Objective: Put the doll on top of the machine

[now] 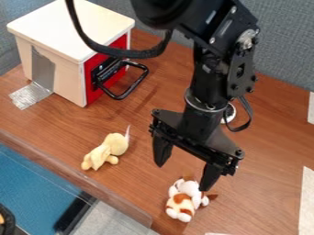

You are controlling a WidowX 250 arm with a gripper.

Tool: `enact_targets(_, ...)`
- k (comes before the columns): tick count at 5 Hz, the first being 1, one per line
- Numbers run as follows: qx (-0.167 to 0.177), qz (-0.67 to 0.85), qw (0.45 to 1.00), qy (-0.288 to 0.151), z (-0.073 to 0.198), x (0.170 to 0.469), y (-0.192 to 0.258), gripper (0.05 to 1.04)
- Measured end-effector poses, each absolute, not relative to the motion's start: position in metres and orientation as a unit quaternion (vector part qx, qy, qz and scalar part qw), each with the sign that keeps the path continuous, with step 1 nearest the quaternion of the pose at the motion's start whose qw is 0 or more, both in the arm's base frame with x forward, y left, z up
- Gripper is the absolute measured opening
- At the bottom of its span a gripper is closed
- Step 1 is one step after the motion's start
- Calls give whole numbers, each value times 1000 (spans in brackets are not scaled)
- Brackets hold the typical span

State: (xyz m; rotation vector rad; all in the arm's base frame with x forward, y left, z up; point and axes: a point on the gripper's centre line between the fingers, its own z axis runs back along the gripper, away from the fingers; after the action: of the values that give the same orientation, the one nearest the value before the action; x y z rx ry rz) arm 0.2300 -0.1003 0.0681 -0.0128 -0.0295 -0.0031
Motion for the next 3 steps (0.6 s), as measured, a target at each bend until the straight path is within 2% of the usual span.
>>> enact_targets(1,0,-2,1000,1,60,226,-97,1001)
enact_targets(2,7,48,999,12,56,227,-61,1001)
enact_targets(3,3,78,997,3,57,226,-30,1001)
